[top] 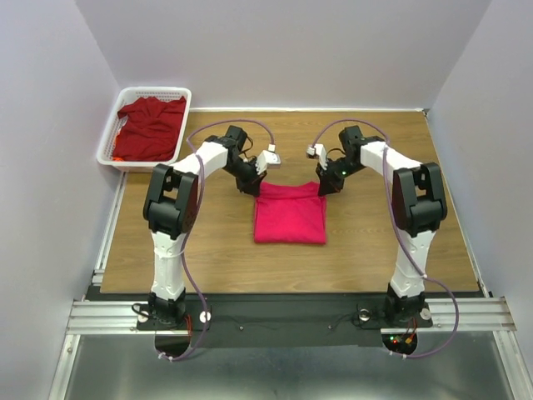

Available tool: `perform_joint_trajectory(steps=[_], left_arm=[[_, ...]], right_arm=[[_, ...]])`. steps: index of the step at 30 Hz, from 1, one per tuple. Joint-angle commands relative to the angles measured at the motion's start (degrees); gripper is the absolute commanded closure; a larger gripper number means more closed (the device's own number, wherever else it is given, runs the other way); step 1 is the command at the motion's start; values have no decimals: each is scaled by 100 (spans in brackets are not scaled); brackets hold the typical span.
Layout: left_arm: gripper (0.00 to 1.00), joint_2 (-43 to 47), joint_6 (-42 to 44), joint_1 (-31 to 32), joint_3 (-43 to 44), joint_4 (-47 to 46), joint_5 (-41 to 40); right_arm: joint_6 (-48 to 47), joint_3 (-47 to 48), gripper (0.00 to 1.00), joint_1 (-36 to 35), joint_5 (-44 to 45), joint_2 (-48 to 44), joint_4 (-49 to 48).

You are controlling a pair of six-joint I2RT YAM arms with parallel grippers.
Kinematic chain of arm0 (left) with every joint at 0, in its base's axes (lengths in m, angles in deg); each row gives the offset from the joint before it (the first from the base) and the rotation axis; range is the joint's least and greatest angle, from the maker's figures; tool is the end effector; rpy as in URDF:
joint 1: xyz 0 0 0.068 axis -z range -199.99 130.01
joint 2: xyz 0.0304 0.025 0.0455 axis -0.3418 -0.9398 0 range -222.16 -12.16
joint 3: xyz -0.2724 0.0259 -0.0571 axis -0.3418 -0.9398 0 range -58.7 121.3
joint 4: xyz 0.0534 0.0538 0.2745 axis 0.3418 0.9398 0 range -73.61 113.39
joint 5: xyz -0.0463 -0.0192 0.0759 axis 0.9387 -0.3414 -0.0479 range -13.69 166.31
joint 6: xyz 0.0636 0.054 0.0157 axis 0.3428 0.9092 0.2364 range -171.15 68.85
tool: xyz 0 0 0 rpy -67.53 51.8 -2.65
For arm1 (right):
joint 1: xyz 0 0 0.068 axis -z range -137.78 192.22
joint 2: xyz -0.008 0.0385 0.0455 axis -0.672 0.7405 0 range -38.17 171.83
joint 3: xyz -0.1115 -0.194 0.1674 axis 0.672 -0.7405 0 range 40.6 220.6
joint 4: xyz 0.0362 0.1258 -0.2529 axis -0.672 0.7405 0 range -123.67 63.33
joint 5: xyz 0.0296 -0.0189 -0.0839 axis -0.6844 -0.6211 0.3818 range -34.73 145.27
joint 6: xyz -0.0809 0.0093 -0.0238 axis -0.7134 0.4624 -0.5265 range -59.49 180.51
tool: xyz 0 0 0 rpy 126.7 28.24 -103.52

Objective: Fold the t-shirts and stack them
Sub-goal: Fold the tshirt

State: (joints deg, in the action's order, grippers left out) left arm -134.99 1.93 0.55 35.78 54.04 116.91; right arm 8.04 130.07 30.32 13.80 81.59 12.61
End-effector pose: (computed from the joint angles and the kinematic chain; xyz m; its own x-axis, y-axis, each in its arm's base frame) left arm 0.4381 -0.2159 0.1465 -0.1027 0.6867 -0.7196 0.9928 0.1151 -0.0319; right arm 0.4279 0.1407 0.1380 -0.3380 -0.6785 -0.6522 -0.9406 0.2682 0.2084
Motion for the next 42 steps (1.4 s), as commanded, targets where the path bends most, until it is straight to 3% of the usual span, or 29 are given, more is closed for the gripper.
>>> perform_joint_trajectory(steps=[1, 6, 10, 13, 14, 18, 19, 20, 24, 26, 30, 33, 35, 37, 42], left_arm=[[100, 1153, 1, 82, -552, 243, 194], [100, 1332, -289, 82, -211, 296, 221], [99, 824, -368, 82, 334, 383, 150], [84, 507, -579, 47, 466, 200, -42], [79, 453, -780, 21, 449, 86, -87], [42, 312, -1457, -181, 571, -450, -369], [37, 373, -1650, -234, 624, -704, -473], [36, 426, -1921, -365, 703, -802, -430], [42, 978, -2292, -533, 529, -1198, -134], [50, 1303, -2363, -516, 249, -1181, 218], [66, 1639, -3292, -402, -499, -1496, 1063], [66, 1701, -4030, -243, -1193, -2207, 1179], [59, 1683, -4339, -164, -1457, -2620, 1117], [57, 1709, -4254, -85, -1520, -2780, 1003], [57, 1613, -2816, 485, -1406, -2316, 469]], right_arm=[[262, -316, 99, 21, 96, -840, 109], [553, -176, 99, 83, 166, -1122, 118], [571, 26, 99, 109, 394, -912, 83], [729, 351, 88, 118, 595, -499, -31], [903, 517, 79, 118, 675, -324, -101], [1449, 949, 66, 170, 1202, -32, -391], [1589, 1028, 63, 223, 1281, -58, -540], [1912, 1229, 52, 302, 1395, -102, -567], [2609, 1284, 55, 364, 1090, -462, -559], [3151, 1022, 58, 364, 356, -805, -524], [3874, 458, 63, 215, -755, -1043, -524], [4086, 62, 63, 153, -1047, -868, -550], [3999, -8, 62, 153, -812, -736, -594], [4007, 52, 62, 153, -608, -613, -804], [4086, 895, 66, 153, -642, 98, -858]])
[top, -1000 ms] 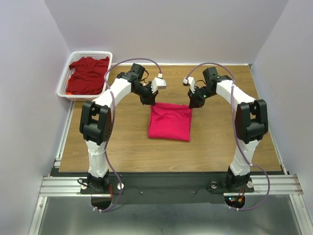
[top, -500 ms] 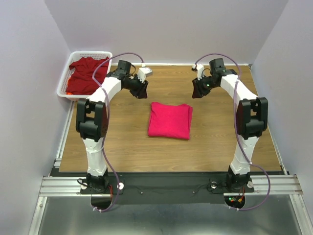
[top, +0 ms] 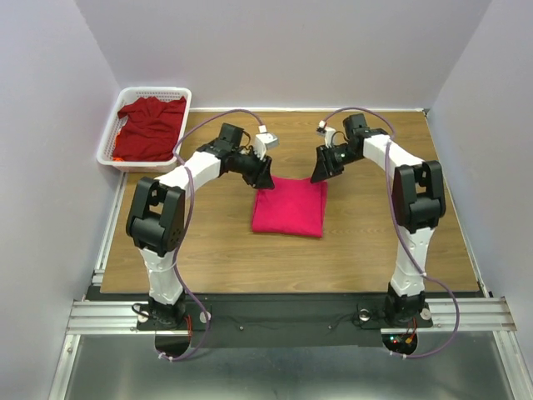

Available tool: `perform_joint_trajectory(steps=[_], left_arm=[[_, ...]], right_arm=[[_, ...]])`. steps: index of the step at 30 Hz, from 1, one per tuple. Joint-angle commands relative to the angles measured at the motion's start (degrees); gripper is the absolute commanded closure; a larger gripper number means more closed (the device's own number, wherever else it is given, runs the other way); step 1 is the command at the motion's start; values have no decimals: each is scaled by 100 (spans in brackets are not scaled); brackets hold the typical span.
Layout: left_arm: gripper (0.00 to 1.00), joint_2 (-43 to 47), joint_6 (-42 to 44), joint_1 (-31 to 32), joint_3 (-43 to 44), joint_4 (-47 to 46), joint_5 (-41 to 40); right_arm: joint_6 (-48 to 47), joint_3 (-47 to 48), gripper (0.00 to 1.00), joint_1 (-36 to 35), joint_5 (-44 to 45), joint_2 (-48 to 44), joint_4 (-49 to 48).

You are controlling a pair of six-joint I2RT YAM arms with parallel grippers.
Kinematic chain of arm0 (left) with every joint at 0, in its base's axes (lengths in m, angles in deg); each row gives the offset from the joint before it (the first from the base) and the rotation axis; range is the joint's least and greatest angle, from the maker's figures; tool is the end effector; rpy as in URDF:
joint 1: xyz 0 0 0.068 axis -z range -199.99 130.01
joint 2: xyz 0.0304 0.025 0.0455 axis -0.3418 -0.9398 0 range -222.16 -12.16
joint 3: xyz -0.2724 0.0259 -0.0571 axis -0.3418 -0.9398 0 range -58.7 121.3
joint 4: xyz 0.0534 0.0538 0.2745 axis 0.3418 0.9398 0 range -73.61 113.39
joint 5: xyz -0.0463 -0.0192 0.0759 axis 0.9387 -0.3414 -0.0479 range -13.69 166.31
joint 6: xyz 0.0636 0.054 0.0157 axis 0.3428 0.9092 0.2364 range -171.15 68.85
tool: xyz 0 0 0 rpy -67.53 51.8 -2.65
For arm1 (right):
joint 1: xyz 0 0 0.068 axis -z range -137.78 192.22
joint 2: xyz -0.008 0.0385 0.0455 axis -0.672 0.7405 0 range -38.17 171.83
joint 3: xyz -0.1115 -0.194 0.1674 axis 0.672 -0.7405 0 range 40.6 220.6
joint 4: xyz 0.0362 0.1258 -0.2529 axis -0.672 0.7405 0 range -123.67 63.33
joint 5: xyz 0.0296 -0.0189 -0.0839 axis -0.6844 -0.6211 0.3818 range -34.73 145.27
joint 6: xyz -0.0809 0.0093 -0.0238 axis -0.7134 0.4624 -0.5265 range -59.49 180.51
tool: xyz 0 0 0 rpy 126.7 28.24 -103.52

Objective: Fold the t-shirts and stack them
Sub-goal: Fold the tshirt

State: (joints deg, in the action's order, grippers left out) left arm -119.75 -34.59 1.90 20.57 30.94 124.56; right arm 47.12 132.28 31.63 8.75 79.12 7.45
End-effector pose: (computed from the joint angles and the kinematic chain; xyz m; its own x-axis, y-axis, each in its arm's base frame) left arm 0.4047 -0.2225 0.2125 -0.3897 0.3611 -0.8472 0.9042 0.3246 -0.2776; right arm 0.4450 0.1383 0.1766 -0.7840 -0.3087 -0.5385 -0.6062 0.5676 0.5571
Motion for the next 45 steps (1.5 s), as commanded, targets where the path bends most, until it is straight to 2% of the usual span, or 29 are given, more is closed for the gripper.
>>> perform_joint_trajectory(steps=[1, 3, 10, 14, 20, 22, 25, 28, 33, 38, 45], left_arm=[[57, -33, 1006, 429, 150, 161, -359], [59, -139, 1252, 596, 72, 461, -648], [59, -79, 1324, 869, -666, 751, -861], [62, 185, 1368, 1106, -1105, 953, -782], [63, 1001, 1631, 1599, -1721, 1436, -440], [60, 1178, 1789, 1599, -1617, 1621, -281], [52, 1285, 2236, 1573, -1003, 1972, -464], [43, 900, 2343, 1503, -185, 1982, -799], [41, 143, 2431, 1309, 914, 1877, -1159], [40, -358, 2432, 1248, 1126, 1307, -1765], [37, -789, 2704, 1239, 1267, 1226, -1819]], right_arm=[[196, 711, 66, 13, -146, 442, -333], [179, 694, 67, -4, -129, 557, -333], [-137, -96, 68, -206, 99, 619, -351], [-331, -694, 68, -303, 117, 347, -351], [-437, -1381, 68, -356, -286, -601, -254], [-393, -1302, 69, -347, -357, -857, -175], [-331, -863, 67, -338, -498, -884, -113], [-174, -39, 67, -347, -568, -272, -113], [-77, 849, 69, -347, -489, 634, -122], [64, 1387, 73, -347, -647, 1304, -131], [170, 1397, 72, -400, -999, 1735, -157]])
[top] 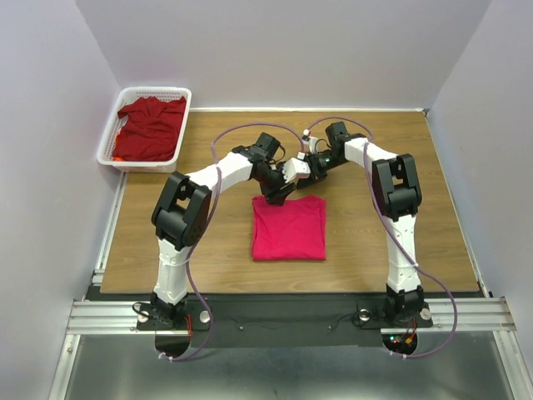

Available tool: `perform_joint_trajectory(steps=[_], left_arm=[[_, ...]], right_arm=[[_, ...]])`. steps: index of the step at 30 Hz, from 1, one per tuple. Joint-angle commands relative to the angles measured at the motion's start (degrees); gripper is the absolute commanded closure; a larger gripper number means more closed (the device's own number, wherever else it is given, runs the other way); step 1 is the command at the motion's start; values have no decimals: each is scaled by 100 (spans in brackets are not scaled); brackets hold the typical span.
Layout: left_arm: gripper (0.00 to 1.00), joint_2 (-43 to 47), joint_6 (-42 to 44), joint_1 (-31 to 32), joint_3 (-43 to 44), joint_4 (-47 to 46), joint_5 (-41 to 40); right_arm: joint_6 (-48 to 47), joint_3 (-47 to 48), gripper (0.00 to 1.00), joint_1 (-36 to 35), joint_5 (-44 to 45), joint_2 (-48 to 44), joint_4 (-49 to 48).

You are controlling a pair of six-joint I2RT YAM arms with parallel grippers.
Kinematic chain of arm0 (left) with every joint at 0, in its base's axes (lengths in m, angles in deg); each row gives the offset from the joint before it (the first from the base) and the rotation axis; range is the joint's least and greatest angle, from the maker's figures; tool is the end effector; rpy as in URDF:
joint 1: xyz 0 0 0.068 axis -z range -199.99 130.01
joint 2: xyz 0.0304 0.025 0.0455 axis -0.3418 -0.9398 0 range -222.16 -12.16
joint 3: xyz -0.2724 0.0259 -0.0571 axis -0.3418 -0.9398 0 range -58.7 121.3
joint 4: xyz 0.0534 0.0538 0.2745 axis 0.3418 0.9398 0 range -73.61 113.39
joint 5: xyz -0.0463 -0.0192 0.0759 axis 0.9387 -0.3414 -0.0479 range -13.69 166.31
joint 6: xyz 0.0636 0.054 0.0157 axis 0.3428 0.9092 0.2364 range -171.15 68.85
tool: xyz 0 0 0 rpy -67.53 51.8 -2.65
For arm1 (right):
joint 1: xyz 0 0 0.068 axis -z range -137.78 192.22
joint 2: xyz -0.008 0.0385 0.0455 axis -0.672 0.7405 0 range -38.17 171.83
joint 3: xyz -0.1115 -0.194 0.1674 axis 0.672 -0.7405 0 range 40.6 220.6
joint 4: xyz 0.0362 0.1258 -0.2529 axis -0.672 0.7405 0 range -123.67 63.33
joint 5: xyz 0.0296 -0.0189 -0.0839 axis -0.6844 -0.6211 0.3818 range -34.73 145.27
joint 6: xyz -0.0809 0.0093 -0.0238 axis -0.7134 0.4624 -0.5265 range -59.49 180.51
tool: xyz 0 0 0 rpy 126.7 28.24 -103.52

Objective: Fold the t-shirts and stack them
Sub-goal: Fold the tshirt

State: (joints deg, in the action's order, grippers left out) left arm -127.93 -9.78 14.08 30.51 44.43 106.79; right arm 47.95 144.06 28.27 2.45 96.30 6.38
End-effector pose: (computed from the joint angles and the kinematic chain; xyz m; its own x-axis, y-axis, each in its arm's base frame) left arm 0.3815 -0.3036 0.1778 -0.0268 0.7057 -0.7080 0.9912 0.1105 0.0726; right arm 0.4811 0.1808 0.1066 -0.8098 -0.3366 -0.4805 -0.5867 0.4620 0.6651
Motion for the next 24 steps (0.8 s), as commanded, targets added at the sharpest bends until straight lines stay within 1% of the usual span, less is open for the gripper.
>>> perform_joint_trajectory(steps=[1, 5, 7, 9, 14, 19, 20, 23, 24], left_arm=[[37, -16, 249, 21, 272, -149, -42], [37, -218, 363, 30, 325, -167, 19], [39, -262, 416, 21, 351, -132, 142], [42, -254, 495, 21, 369, -70, 247], [43, -218, 557, 21, 334, -35, 485], [49, -306, 618, 30, 395, 44, 599], [52, -332, 610, 30, 404, 62, 626], [54, -420, 610, 21, 457, 115, 679], [58, -438, 610, 30, 501, 132, 705]], right_arm=[[87, 210, 72, -72, -378, 52, -59], [148, 210, 71, -151, -466, 158, -77], [166, 192, 71, -169, -501, 193, -77], [166, 166, 71, -204, -528, 228, -68], [157, -27, 71, -274, -616, 228, -68], [148, -159, 71, -318, -651, 263, -76], [140, -177, 71, -327, -651, 272, -68], [140, -195, 71, -327, -642, 299, -59], [139, -195, 71, -336, -642, 307, -59]])
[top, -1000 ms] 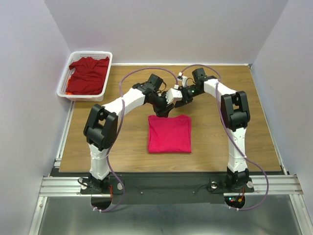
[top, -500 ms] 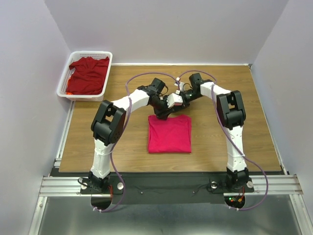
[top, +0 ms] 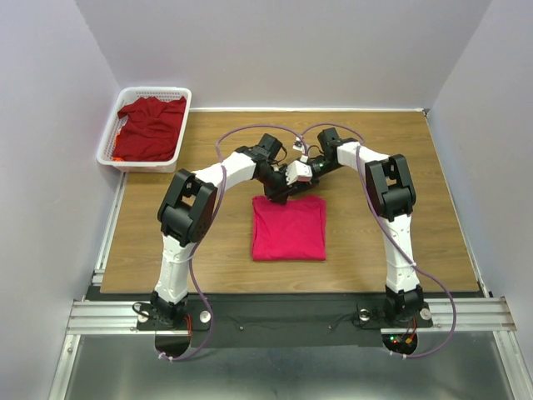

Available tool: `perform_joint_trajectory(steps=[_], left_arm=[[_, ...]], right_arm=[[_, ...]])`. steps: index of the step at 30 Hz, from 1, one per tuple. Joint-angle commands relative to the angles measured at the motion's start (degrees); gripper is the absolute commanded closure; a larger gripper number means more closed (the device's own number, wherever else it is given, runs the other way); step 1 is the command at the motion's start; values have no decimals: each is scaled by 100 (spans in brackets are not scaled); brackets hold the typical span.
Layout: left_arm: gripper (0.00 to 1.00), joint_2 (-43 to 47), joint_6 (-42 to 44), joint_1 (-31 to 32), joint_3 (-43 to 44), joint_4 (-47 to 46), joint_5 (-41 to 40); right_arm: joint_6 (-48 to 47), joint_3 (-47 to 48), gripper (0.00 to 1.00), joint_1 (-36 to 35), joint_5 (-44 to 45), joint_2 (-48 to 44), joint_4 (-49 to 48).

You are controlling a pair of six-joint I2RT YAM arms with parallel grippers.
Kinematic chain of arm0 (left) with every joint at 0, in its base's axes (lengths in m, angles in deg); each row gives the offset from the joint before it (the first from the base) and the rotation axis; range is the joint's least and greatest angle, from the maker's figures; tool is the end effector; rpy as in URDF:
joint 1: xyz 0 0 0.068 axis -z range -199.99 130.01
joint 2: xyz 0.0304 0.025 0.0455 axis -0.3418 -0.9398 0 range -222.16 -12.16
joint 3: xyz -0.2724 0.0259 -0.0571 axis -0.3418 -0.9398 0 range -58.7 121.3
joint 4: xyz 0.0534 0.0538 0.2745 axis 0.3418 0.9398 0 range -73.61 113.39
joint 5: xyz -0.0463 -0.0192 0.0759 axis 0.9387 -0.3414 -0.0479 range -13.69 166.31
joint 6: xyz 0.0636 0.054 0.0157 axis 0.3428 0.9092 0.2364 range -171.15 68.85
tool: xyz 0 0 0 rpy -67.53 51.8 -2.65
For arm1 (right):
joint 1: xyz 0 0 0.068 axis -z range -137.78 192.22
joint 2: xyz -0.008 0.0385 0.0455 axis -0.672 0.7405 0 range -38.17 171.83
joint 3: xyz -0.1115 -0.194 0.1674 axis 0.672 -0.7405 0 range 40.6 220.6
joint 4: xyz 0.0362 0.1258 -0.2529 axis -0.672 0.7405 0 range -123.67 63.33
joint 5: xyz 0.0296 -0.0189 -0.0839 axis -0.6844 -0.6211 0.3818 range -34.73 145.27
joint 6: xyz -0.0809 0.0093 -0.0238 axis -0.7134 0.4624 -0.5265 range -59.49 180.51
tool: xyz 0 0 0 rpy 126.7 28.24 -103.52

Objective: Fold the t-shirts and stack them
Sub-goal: Fold the tshirt

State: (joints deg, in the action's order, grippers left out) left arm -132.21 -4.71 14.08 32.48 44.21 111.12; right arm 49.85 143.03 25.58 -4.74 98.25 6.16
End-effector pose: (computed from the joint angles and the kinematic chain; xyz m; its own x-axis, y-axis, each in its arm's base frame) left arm 0.3864 -0.3126 0.1573 0.0444 0.6882 -0.7241 0.9976 0.0085 0.0693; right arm 0.4647 0.2064 0.0923 -0.8351 -0.3462 -0.4275 -0.5380 0.3518 0.7660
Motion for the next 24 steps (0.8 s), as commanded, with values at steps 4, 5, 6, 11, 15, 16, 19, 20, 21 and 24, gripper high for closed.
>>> perform_joint_trajectory(steps=[4, 5, 6, 11, 15, 16, 19, 20, 21, 24], left_arm=[[77, 60, 182, 30, 304, 189, 403], [81, 130, 199, 30, 304, 216, 421], [89, 183, 217, 30, 287, 216, 448], [100, 517, 340, 30, 173, 224, 527], [97, 518, 393, 48, 181, 304, 448], [86, 509, 358, 39, 190, 312, 404], [57, 395, 314, 65, 243, 321, 404], [56, 334, 305, 65, 251, 321, 395], [56, 298, 296, 74, 278, 330, 387], [52, 158, 287, 92, 313, 330, 360]], right_arm=[[-86, -162, 72, -76, 86, 122, -37], [-95, -171, 72, -93, 86, 130, -37], [-121, -197, 72, -102, 86, 139, -28], [-200, -347, 72, -137, 77, 157, -37], [-218, -364, 72, -146, 86, 183, -37], [-226, -373, 72, -146, 86, 183, -37], [-244, -382, 73, -146, 95, 166, -37], [-253, -391, 72, -146, 103, 148, -37], [-253, -417, 72, -146, 103, 157, -37], [-279, -478, 73, -137, 103, 131, -37]])
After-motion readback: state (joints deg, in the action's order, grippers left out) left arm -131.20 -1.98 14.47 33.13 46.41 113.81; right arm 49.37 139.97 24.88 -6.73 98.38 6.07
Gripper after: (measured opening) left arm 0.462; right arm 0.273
